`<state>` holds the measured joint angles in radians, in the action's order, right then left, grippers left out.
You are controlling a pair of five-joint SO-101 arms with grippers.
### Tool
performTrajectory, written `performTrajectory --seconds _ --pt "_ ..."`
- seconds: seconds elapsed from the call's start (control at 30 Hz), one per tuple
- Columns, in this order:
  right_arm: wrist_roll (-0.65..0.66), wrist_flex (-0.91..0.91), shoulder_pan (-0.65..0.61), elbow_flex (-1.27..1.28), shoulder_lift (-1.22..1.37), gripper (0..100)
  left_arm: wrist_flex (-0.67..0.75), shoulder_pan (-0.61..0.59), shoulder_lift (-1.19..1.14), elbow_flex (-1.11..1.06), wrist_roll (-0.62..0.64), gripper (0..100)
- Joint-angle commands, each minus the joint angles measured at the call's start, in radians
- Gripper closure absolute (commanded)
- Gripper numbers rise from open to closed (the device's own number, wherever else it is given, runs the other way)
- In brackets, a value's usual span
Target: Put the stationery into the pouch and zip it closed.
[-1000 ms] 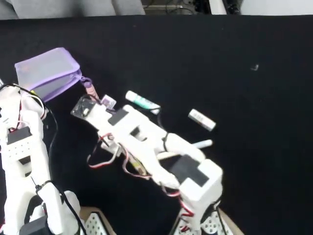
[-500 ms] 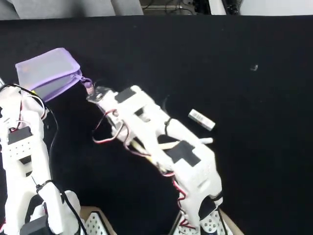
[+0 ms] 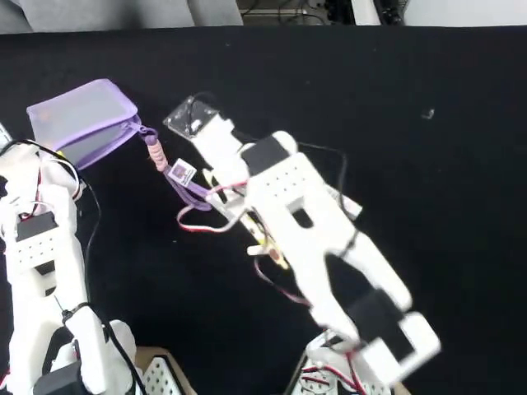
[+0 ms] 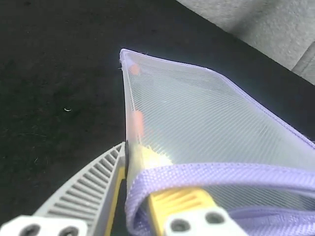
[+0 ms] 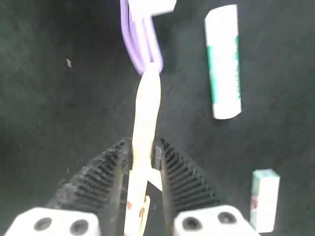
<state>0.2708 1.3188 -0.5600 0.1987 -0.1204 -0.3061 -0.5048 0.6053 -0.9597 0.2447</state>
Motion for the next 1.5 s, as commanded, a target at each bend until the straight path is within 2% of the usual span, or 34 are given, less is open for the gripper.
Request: performTrajectory --seconds 0.0,0.27,0.43,0.57,0.77,0.97,1.13,1.47 --pt "-0.006 -0.135 0.014 0.048 -0.205 98.8 -0.052 0.021 0.006 0.047 0.011 97" --pt "-0.006 -0.471 0.011 0.291 -0.533 98.8 -0.361 0.165 0.006 0.236 -0.026 97" --pt "-0.006 -0.744 -0.018 0.484 -0.685 98.8 -0.522 0.26 0.006 0.354 -0.041 97" --pt "-0.006 -0.896 -0.023 0.605 -0.831 98.8 -0.634 0.311 0.006 0.433 -0.038 97" --pt "-0.006 -1.083 -0.083 0.822 -1.101 98.8 -0.664 0.341 0.005 0.463 -0.038 97" --pt "-0.006 -1.428 -0.193 1.121 -1.305 98.8 -0.666 0.38 -0.017 0.438 -0.04 97" --pt "-0.005 -1.62 -0.192 1.259 -1.325 98.8 -0.666 0.401 -0.083 0.441 -0.04 97" --pt "0.002 -1.806 -0.192 1.283 -1.244 98.8 -0.664 0.403 -0.106 0.441 -0.04 97"
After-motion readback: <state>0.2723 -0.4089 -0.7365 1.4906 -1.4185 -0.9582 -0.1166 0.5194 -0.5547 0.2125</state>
